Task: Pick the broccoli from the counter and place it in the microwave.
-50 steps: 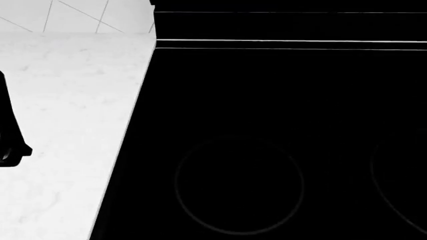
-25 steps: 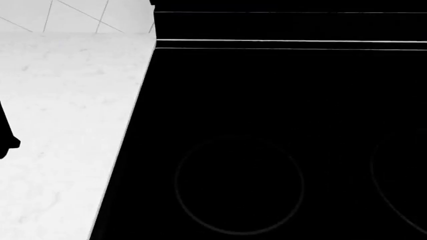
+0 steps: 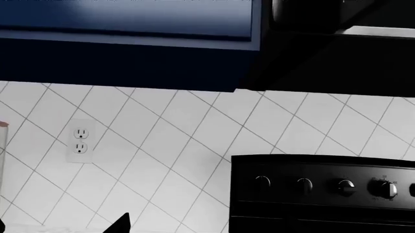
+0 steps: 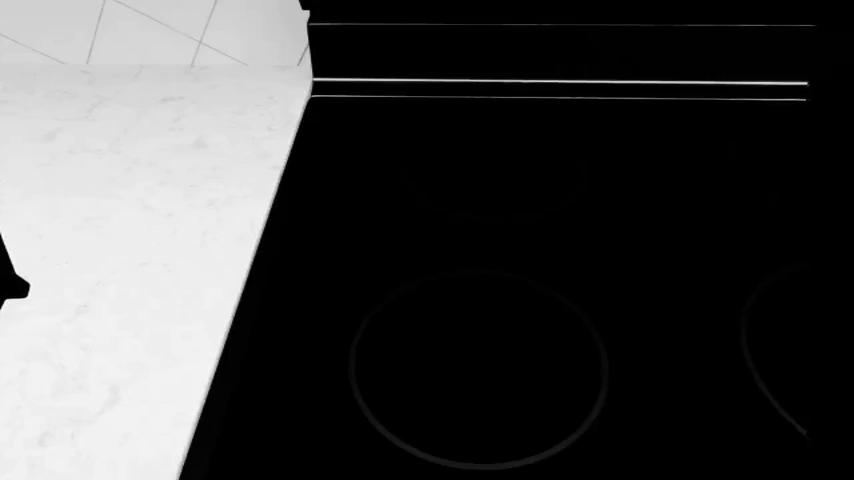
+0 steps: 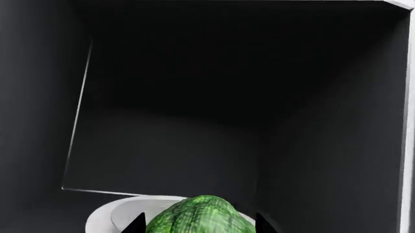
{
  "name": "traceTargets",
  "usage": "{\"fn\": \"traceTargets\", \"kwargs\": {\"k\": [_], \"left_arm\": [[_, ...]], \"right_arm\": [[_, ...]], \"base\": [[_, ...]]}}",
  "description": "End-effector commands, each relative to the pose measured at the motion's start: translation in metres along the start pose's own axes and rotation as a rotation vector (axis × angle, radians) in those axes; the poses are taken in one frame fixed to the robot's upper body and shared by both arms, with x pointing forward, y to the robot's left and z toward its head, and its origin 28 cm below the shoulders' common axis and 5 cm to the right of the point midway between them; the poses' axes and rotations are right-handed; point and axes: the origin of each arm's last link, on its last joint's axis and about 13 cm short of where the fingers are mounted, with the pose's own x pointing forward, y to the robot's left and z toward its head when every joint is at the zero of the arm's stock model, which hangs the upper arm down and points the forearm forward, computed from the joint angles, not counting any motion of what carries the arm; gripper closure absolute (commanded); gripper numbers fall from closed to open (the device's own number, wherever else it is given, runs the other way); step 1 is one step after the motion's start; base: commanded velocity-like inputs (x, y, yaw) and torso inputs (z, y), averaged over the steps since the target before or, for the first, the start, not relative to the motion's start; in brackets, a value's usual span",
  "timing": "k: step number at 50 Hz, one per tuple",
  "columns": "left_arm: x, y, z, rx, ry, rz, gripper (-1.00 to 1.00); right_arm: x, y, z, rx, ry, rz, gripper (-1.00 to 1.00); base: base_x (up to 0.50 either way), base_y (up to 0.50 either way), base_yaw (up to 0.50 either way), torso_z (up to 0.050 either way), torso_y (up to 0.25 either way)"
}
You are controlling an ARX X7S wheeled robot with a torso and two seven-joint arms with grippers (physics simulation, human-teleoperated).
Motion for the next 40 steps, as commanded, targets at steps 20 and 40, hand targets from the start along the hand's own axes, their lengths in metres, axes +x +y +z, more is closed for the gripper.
{"fn": "traceTargets", "kwargs": {"k": [20, 40], "left_arm": [[-0.0029, 0.0008, 0.0003, 0.001, 0.004, 0.007, -1.00], [-0.0023, 0.0016, -0.0004, 0.000, 0.001, 0.006, -1.00]], "right_arm": [[0.0019, 0.0138, 0.0007, -0.046, -0.022, 0.048, 1.00], [0.0021, 0.0143, 0.0001, -0.055, -0.021, 0.044, 1.00]], "base": [[0.17, 0.00, 0.00, 0.000, 0.000], [0.29, 0.00, 0.00, 0.000, 0.001]]}}
